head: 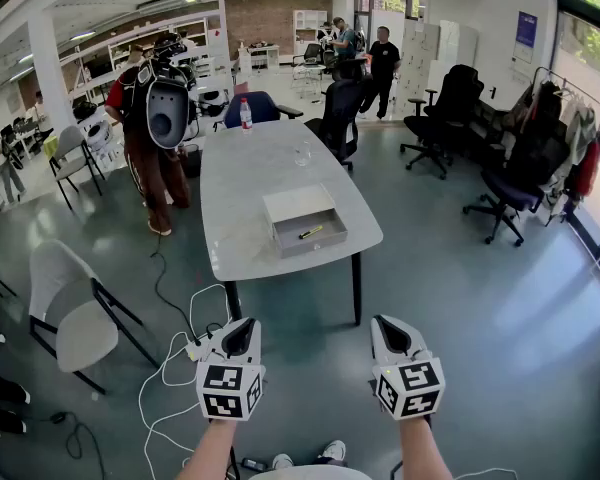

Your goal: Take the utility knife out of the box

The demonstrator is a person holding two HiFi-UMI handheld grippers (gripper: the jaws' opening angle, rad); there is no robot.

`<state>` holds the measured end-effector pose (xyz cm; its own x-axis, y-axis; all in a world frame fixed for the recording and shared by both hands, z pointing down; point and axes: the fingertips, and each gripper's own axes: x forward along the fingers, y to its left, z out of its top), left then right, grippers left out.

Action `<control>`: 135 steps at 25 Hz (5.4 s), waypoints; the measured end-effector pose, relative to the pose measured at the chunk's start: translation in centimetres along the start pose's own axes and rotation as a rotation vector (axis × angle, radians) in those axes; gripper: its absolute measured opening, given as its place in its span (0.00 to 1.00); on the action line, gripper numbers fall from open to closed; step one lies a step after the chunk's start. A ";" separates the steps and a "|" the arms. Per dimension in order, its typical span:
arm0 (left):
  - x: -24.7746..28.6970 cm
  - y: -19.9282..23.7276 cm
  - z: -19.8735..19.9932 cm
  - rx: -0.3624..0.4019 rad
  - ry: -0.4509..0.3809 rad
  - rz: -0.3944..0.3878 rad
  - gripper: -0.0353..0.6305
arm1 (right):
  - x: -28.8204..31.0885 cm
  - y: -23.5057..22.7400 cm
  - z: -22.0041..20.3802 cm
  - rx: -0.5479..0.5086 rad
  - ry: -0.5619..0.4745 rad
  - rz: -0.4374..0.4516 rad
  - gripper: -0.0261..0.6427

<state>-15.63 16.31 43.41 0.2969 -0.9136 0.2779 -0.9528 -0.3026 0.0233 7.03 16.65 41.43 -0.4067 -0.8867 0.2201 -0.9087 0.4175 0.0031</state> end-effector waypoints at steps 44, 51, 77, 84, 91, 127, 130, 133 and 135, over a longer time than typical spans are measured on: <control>18.0 -3.3 2.5 -0.028 -0.010 0.008 0.30 | 12.4 -11.9 -0.2 -0.020 0.015 0.124 0.05; 23.6 0.0 3.9 -0.042 0.017 -0.023 0.35 | 18.7 -13.0 1.2 -0.011 0.041 0.112 0.05; 40.3 4.8 1.7 0.066 0.254 -0.285 0.40 | 34.3 -15.1 4.1 -0.028 0.119 0.028 0.05; 42.8 4.2 -0.5 0.156 0.370 -0.370 0.40 | 35.8 -15.6 4.4 -0.030 0.121 0.005 0.05; 45.1 3.9 -2.0 0.255 0.443 -0.407 0.40 | 37.0 -16.2 4.3 -0.019 0.122 -0.001 0.05; 52.5 1.9 -9.1 0.434 0.852 -0.443 0.40 | 44.0 -23.0 2.4 0.021 0.165 0.066 0.05; 52.8 1.8 -9.6 0.427 0.875 -0.437 0.40 | 44.4 -23.5 2.1 0.025 0.171 0.072 0.05; 52.9 2.0 -9.9 0.428 0.898 -0.433 0.40 | 44.9 -23.7 2.1 0.028 0.175 0.080 0.05; 53.0 2.2 -10.2 0.428 0.913 -0.430 0.40 | 45.2 -23.7 2.1 0.030 0.178 0.087 0.05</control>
<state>-2.62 -30.01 67.96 0.2725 -0.2166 0.9375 -0.6274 -0.7787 0.0025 10.01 -33.79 49.27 -0.4629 -0.7972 0.3876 -0.8743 0.4827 -0.0515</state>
